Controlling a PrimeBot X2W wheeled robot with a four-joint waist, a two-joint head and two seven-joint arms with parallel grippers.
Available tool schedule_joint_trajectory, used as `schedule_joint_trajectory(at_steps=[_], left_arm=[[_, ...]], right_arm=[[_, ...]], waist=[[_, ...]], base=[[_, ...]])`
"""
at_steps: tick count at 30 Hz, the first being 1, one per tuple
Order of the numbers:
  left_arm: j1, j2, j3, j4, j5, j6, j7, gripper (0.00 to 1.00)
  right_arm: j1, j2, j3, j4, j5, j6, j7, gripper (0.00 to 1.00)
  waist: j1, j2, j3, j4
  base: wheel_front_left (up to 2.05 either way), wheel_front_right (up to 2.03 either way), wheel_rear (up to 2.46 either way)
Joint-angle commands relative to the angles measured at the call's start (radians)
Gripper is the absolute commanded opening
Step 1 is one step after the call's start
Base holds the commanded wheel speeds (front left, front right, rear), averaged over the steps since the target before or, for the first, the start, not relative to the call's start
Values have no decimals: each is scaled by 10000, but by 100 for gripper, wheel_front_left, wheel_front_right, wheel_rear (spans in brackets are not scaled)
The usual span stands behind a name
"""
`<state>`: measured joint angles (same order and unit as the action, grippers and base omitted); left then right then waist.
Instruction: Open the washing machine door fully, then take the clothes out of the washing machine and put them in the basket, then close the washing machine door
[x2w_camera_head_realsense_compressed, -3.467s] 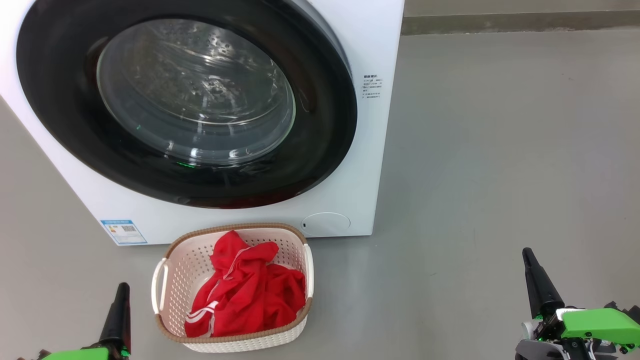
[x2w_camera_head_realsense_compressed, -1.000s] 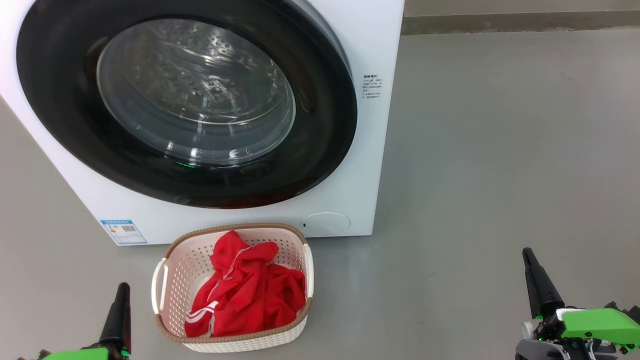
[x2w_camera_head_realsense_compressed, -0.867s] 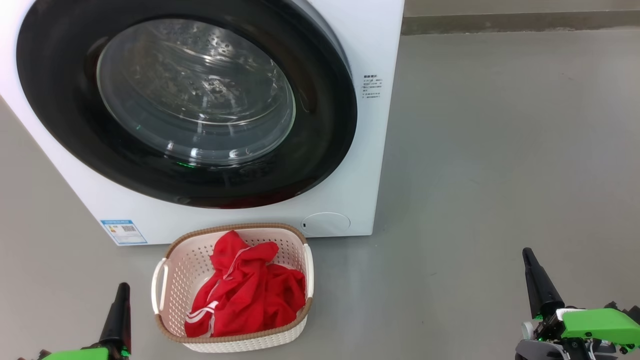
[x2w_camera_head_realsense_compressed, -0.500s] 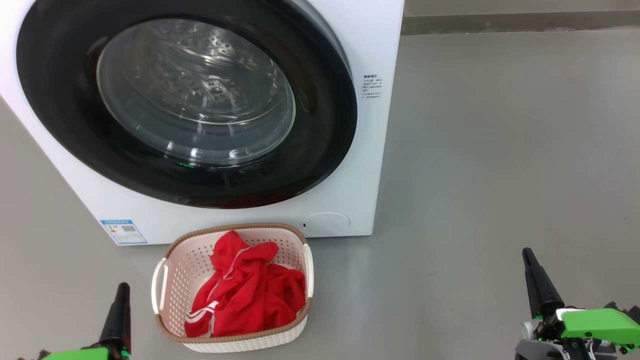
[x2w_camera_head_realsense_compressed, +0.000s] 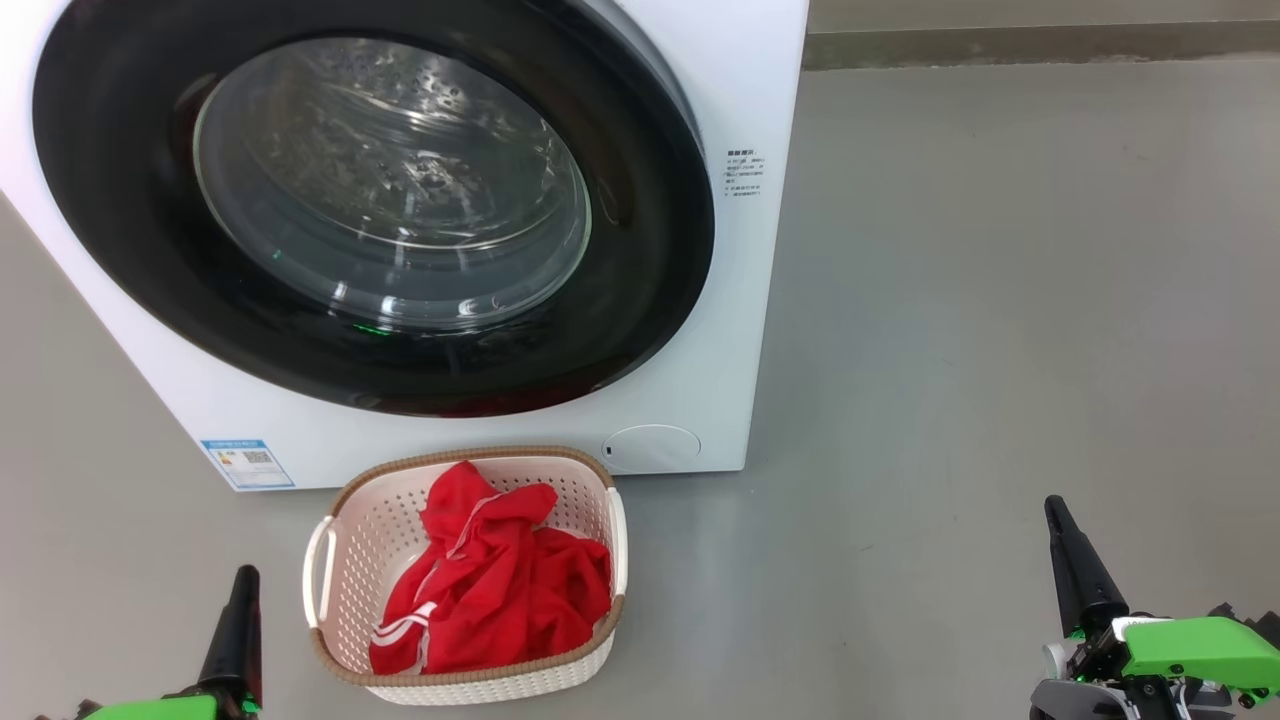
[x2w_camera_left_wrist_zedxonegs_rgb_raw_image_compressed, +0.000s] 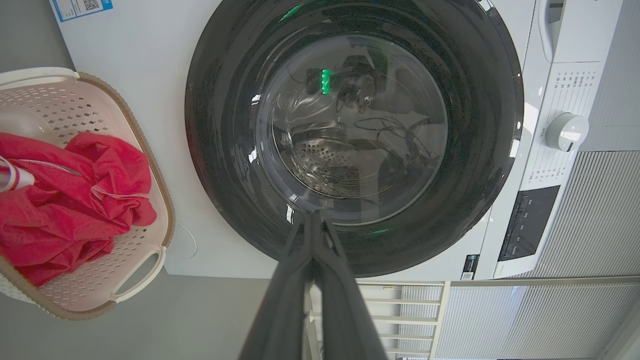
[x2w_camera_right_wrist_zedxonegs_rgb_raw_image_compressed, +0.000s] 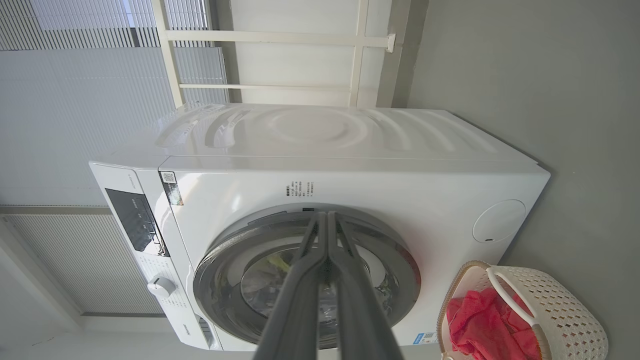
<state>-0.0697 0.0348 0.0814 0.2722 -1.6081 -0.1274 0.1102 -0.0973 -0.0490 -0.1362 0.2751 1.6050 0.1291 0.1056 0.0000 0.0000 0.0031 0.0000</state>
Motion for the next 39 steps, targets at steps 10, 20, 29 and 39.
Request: schedule_joint_trajectory(at_steps=[10, 20, 29, 39], left_arm=[[-383, 158, 330, -270, 1, -33, 36, 0], [-384, 157, 331, -270, 1, -33, 36, 0], [-384, 157, 332, -270, 2, -33, 37, 0], [-384, 156, 333, -270, 3, -33, 37, 0]], right_arm=[[-107, -15, 217, -303, 29, 16, 82, 0], [-107, -15, 217, -303, 29, 16, 83, 0], [-107, -15, 216, -303, 28, 16, 83, 0], [-107, -14, 215, -303, 28, 16, 84, 0]], waist=[[0, 0, 0, 0], [0, 0, 0, 0], [0, 0, 0, 0], [0, 0, 0, 0]], base=[[0, 0, 0], [0, 0, 0], [0, 0, 0], [0, 0, 0]])
